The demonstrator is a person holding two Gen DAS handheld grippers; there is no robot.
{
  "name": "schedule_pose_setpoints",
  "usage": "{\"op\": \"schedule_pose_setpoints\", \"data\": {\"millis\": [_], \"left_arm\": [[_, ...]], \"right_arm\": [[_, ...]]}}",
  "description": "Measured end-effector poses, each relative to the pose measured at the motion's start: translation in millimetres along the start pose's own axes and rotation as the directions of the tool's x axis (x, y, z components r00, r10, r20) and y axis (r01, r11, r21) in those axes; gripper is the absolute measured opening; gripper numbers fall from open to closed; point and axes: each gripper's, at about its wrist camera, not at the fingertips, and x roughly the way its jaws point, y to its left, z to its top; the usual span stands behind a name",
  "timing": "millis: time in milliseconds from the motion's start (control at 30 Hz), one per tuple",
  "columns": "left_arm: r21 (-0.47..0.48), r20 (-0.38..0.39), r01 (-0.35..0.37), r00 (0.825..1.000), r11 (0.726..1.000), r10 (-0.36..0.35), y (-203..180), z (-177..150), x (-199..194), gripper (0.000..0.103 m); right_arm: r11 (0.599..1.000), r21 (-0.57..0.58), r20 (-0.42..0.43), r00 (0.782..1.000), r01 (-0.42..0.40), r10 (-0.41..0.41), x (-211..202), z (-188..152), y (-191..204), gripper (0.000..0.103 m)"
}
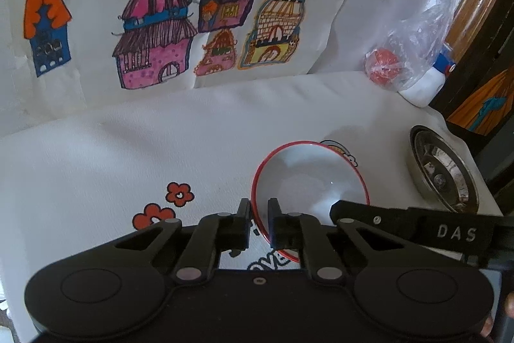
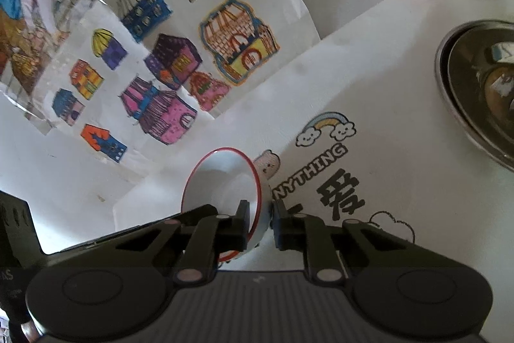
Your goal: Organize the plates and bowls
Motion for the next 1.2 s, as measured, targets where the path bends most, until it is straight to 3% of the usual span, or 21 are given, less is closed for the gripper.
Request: {"op": "schedule_pose_setpoints", "data": {"millis": [367,800,1200], "left_arm": [[0.011,0.089,0.013,0.996,1.0,-0.014,-13.0,-2.8,-62.8,0.011],[0.05,0.177,0.019,0.984,0.999,-0.028,-29.9,-28.2,-148.3,0.011],[0.072,0.164,-0.001,0.986,0.997,-0.011,-31.0,-80.7,-194.1,0.011]], "right_arm": [[0.999,-0.036,0.043,0.999,-0.025,0.026,-47.5,-11.0,29.0,0.016],[0.993,-0.105,0.088,0.994,-0.056,0.065,-113.7,-42.5,66.6,0.016],[0.987,-0.155,0.052,0.997,-0.052,0.06,-147.2,-93.5,84.3,0.016]]}}
